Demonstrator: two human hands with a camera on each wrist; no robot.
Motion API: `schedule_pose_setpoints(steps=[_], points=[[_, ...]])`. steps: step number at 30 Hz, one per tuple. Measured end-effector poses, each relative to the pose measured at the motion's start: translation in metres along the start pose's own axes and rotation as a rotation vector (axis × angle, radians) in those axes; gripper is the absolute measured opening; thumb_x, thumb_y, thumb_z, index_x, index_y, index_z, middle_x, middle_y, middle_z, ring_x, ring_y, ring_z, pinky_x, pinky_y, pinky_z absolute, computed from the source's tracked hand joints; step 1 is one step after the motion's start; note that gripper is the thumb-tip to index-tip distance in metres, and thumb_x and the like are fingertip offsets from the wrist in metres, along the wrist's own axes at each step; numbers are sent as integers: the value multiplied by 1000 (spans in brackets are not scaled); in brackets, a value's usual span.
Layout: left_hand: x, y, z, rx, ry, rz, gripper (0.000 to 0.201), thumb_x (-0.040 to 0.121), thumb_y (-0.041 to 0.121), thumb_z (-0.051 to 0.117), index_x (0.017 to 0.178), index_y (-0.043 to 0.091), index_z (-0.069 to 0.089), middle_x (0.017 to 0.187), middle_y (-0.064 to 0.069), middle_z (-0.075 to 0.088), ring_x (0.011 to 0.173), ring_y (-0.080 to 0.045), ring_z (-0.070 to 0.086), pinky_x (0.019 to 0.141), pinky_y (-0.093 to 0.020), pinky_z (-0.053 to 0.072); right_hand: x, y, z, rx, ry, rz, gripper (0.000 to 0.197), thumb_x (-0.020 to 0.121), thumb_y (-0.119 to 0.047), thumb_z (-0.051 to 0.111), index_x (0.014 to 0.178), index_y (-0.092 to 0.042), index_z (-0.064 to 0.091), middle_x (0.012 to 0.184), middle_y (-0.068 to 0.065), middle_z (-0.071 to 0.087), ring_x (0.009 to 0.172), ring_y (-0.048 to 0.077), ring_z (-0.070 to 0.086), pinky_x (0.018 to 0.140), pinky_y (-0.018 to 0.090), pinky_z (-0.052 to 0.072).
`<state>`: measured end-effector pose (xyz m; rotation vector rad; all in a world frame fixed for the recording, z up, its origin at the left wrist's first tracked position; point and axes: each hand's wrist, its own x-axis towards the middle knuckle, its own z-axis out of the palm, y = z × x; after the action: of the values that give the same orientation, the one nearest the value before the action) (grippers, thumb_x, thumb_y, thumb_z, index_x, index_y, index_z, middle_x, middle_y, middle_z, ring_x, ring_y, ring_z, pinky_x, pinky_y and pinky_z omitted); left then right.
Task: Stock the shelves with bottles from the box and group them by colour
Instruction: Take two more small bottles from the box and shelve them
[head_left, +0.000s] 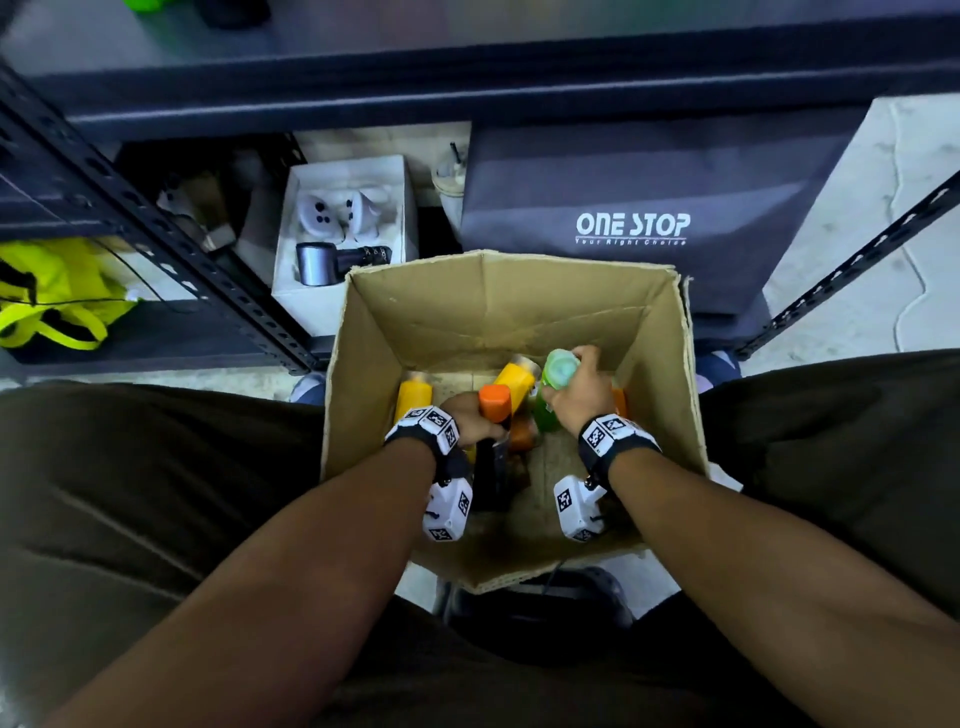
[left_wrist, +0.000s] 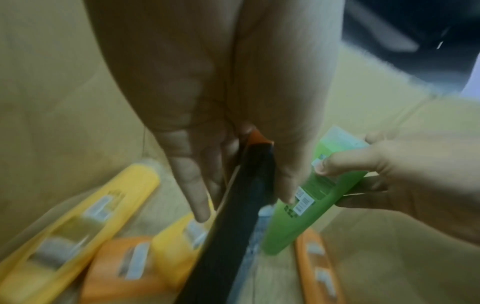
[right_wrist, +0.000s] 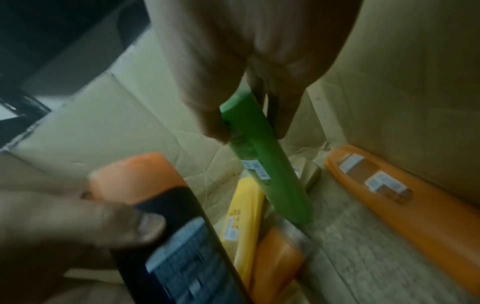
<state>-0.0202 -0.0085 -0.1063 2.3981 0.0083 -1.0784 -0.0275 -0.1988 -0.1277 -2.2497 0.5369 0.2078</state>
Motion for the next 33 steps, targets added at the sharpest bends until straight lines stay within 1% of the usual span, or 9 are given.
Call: schedule_pose_setpoints(steps=[4, 9, 13, 15, 17, 20, 23, 28, 33], points=[[-12, 12, -21, -33, 166, 40, 18, 83, 32, 76, 85, 22, 62, 98, -11, 69, 94, -31, 66, 75, -30, 46, 2, -18, -16, 75, 2, -23, 63, 76, -30, 82, 127, -23, 46, 117, 16, 65, 109, 39, 60, 86, 35, 48], [-28, 24, -54, -119, 333, 67, 32, 86, 32, 77, 106, 8, 68, 111, -16, 70, 102, -34, 65, 84, -36, 50, 0, -49, -28, 162, 30, -152, 56, 73, -40, 85, 117, -26, 54, 113, 4, 68, 109, 31, 61, 85, 31, 47], [-42, 30, -81, -156, 434, 94, 28, 86, 34, 76, 99, 11, 67, 108, -16, 70, 101, -34, 65, 76, -30, 45, -5, -77, -36, 215, 64, -262, 52, 74, -47, 82, 114, -32, 54, 109, -5, 68, 106, 23, 62, 84, 28, 44], [-49, 32, -95, -195, 483, 113, 31, 85, 32, 77, 105, 10, 67, 108, -14, 70, 102, -33, 64, 78, -29, 44, -7, -91, -41, 238, 72, -289, 52, 74, -49, 82, 115, -35, 53, 110, -8, 68, 105, 20, 62, 85, 28, 45], [-57, 34, -110, -223, 524, 126, 39, 83, 33, 79, 112, 9, 66, 107, -13, 70, 102, -32, 64, 83, -32, 47, -9, -105, -46, 262, 81, -322, 53, 74, -47, 83, 116, -33, 55, 112, -7, 69, 105, 18, 63, 87, 29, 48], [-69, 35, -129, -238, 619, 136, 51, 80, 36, 82, 116, 10, 58, 101, -5, 64, 95, -23, 60, 79, -29, 42, -11, -127, -53, 281, 104, -377, 50, 75, -47, 83, 113, -28, 56, 110, -5, 69, 105, 20, 63, 86, 33, 50], [-82, 38, -147, -266, 681, 173, 58, 77, 35, 84, 122, 12, 55, 109, -5, 64, 96, -22, 58, 82, -28, 42, -14, -146, -63, 291, 129, -454, 48, 78, -50, 80, 112, -25, 58, 108, -4, 69, 104, 22, 64, 83, 32, 50], [-111, 50, -175, -356, 779, 293, 52, 80, 30, 83, 122, 12, 56, 114, -7, 69, 105, -24, 65, 94, -36, 52, -26, -182, -84, 290, 195, -579, 59, 81, -64, 69, 127, -29, 55, 116, -1, 67, 109, 24, 60, 89, 40, 52], [-149, 70, -205, -390, 921, 396, 42, 82, 29, 80, 116, 15, 59, 107, -4, 72, 100, -21, 67, 91, -42, 54, -42, -226, -111, 303, 268, -714, 60, 84, -68, 62, 128, -29, 52, 119, -1, 65, 110, 22, 61, 87, 39, 53]])
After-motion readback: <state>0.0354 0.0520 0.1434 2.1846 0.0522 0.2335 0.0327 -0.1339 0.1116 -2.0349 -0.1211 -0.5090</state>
